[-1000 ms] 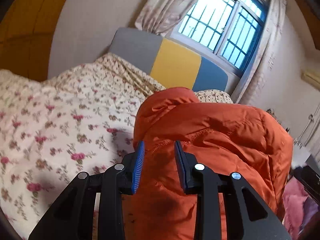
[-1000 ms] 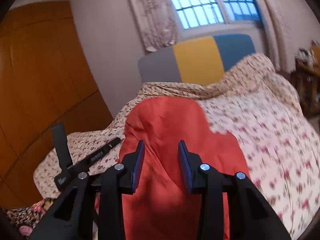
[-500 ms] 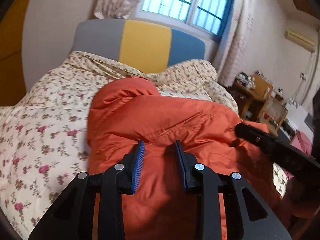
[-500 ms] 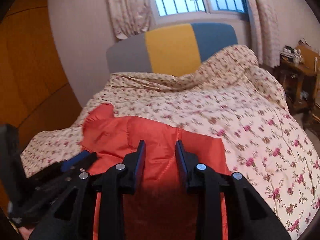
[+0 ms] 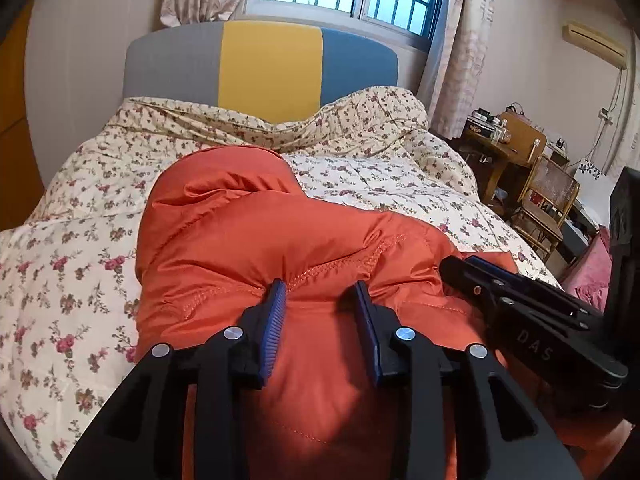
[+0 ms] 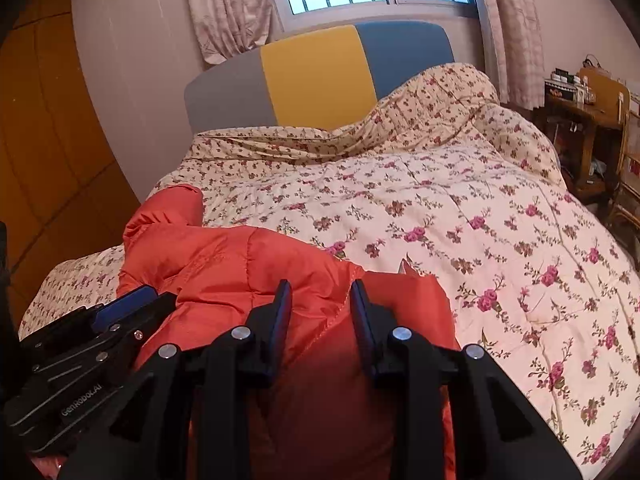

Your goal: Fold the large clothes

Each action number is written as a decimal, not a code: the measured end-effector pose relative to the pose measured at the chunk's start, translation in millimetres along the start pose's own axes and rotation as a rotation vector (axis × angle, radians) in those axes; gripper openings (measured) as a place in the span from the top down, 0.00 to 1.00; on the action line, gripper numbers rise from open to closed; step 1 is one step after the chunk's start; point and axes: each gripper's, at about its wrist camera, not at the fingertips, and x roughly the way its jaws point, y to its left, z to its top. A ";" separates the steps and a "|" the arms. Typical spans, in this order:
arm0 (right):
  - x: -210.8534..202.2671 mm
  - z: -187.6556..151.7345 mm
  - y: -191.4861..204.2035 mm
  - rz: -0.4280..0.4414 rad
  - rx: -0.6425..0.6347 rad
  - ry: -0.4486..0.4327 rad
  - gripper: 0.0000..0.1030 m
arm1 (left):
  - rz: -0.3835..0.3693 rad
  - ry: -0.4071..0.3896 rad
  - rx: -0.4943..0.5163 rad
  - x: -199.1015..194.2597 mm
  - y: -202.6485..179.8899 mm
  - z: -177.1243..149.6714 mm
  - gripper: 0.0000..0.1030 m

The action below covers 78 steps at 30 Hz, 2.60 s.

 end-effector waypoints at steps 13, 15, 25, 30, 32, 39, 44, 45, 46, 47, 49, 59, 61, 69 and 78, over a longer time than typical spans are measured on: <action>27.3 -11.5 -27.8 0.026 0.101 0.049 0.72 | -0.026 0.043 0.014 25.7 -9.5 -2.9 0.47; 33.2 -12.8 -29.8 0.016 0.101 0.058 0.72 | -0.029 0.048 0.025 30.0 -13.8 -3.5 0.40; 64.9 -18.5 -45.3 0.027 0.150 0.130 0.72 | -0.040 0.071 0.023 54.4 -15.1 -8.9 0.34; 75.8 -20.1 -46.9 0.022 0.155 0.149 0.72 | -0.050 0.071 0.010 63.6 -10.5 -11.0 0.34; 79.5 -21.0 -47.2 0.017 0.156 0.149 0.72 | -0.047 0.072 0.010 66.8 -10.6 -11.4 0.34; 74.2 -24.8 -54.3 0.066 0.183 0.112 0.71 | -0.035 0.075 0.034 59.6 -14.8 -12.7 0.34; 54.8 -26.3 -51.4 0.097 0.175 0.075 0.61 | -0.003 0.074 0.106 33.3 -24.5 -23.2 0.27; 45.1 -28.1 -47.6 0.072 0.151 0.067 0.59 | 0.006 0.069 0.123 26.0 -27.9 -26.9 0.25; 36.4 -29.9 -44.5 0.054 0.128 0.057 0.54 | 0.021 0.060 0.145 16.3 -32.1 -32.1 0.23; 27.2 -32.8 -41.3 0.033 0.102 0.043 0.50 | 0.027 0.055 0.157 10.4 -34.4 -35.7 0.19; 7.8 -42.3 -35.6 -0.002 0.058 0.009 0.49 | 0.029 0.046 0.186 -5.4 -41.6 -48.6 0.15; 5.3 -70.5 -32.6 -0.047 0.014 -0.030 0.47 | 0.060 -0.108 0.283 -19.6 -53.9 -91.7 0.14; 11.5 -71.1 -39.3 -0.029 0.047 -0.015 0.46 | 0.065 -0.111 0.292 -16.3 -56.0 -93.2 0.14; -1.1 -70.1 -56.1 0.025 0.140 -0.006 0.18 | 0.033 -0.085 0.271 -26.3 -50.8 -88.1 0.08; -47.9 -100.1 -81.4 0.113 0.279 0.078 0.14 | 0.092 -0.042 0.024 -63.8 13.7 -73.5 0.03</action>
